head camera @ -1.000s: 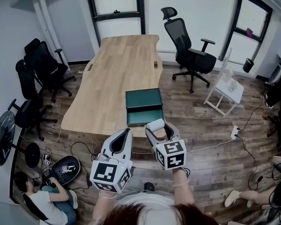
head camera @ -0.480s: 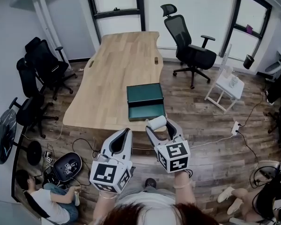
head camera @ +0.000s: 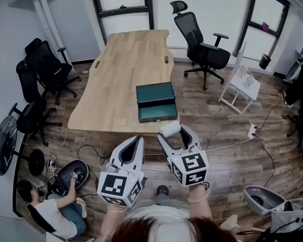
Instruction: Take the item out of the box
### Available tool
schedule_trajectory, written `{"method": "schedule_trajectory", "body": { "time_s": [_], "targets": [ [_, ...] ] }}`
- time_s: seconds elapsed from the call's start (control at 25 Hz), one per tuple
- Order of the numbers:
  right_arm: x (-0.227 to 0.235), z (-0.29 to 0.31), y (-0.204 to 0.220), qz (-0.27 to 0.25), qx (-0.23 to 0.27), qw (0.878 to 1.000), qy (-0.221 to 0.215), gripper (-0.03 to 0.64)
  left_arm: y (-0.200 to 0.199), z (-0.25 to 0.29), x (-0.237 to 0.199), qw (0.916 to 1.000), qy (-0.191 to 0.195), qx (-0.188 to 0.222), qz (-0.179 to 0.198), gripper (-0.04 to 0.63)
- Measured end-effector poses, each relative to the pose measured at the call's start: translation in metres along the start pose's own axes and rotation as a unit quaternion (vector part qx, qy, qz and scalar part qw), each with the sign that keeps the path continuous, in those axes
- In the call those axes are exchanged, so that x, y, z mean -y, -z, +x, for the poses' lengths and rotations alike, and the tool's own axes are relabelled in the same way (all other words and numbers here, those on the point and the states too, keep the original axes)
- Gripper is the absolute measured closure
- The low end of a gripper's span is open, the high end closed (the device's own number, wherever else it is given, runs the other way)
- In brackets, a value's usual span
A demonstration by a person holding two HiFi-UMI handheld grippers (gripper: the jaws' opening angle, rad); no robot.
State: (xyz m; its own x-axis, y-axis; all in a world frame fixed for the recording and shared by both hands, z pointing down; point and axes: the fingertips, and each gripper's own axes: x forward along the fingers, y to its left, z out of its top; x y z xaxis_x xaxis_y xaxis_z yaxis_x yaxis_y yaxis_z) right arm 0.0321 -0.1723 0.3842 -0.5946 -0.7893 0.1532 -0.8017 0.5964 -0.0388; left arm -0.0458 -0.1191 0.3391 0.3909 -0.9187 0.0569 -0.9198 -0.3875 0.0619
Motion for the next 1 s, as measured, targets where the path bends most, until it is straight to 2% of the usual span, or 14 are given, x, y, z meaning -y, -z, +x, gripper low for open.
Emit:
{"method": "schedule_trajectory", "body": {
  "time_s": [0.24,1.0],
  "targets": [
    [-0.014,-0.02,-0.011,0.021,0.017,1.0,-0.007,0.302,-0.002,-0.019,0.004,1.0,0.004,0.002,-0.007,0.588],
    [-0.054,-0.077,-0.036,-0.002,0.056,0.998,0.019,0.304,-0.001,-0.073,0.015,0.9999,0.011,0.005,-0.01,0.588]
  ]
}}
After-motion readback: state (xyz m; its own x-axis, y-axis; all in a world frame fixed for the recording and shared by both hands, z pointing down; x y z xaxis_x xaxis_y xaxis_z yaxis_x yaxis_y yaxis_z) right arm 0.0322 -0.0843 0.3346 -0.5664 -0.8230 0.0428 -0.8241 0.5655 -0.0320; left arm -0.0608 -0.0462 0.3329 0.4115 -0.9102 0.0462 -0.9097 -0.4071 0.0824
